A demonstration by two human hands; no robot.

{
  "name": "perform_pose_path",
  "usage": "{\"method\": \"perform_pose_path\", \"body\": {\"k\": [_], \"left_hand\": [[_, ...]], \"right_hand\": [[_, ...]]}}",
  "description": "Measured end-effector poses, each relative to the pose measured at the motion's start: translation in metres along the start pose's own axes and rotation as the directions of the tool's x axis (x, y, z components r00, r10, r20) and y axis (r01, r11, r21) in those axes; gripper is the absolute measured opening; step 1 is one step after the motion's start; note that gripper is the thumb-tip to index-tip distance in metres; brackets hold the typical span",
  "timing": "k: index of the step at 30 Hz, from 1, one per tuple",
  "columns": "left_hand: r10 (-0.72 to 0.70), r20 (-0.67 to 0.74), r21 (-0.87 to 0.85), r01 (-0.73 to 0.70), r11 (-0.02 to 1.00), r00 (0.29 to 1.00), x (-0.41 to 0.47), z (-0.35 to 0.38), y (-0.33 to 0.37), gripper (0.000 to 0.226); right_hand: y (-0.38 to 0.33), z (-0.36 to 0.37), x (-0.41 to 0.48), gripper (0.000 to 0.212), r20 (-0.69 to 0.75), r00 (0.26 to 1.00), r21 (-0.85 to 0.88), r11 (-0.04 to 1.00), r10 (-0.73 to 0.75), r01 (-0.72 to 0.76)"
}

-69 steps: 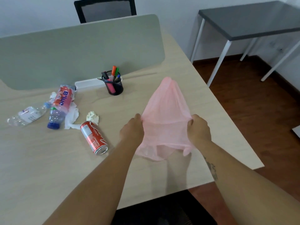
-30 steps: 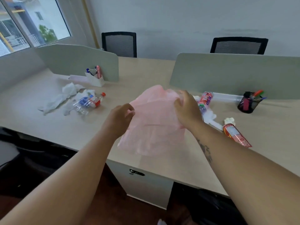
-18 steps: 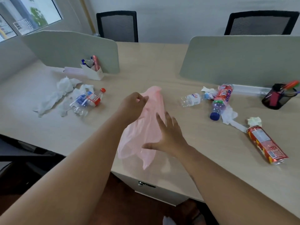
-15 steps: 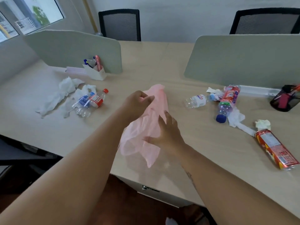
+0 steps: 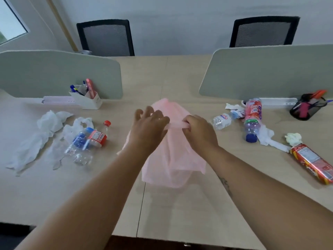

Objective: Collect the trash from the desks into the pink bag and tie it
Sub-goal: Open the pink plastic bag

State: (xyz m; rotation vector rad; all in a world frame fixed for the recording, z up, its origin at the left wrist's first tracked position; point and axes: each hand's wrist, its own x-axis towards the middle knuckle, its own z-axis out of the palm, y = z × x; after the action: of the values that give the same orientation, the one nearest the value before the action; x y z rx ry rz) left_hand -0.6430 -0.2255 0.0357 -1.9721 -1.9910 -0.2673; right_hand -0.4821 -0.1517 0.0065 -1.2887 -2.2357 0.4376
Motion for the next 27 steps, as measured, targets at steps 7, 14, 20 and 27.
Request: {"method": "perform_pose_path", "body": {"k": [7,14,20,27], "left_hand": [[-0.315,-0.021,-0.343,0.29,0.894,0.949,0.039,-0.026,-0.071,0.027],[-0.197,0.272,-0.139,0.241,0.96,0.942,0.038,-0.036,-0.098,0.086],[-0.051,0.08,-0.209,0.067,0.976,0.995,0.049,-0.036,-0.048,0.028],[-0.279,0.086,-0.444,0.287,0.849,0.957,0.064,-0.041,-0.058,0.024]], "right_hand": [[-0.002,-0.013,0.019,0.02,-0.168,0.959,-0.226,0.938,0.227,-0.261],[-0.025,-0.037,0.036,0.014,-0.195,0.946,-0.049,0.961,0.257,-0.271],[-0.03,-0.052,0.04,0.015,-0.225,0.962,-0.071,0.983,0.152,-0.172],[0.011,-0.068,0.038,0.007,-0.176,0.96,-0.069,0.97,0.219,-0.234]]}}
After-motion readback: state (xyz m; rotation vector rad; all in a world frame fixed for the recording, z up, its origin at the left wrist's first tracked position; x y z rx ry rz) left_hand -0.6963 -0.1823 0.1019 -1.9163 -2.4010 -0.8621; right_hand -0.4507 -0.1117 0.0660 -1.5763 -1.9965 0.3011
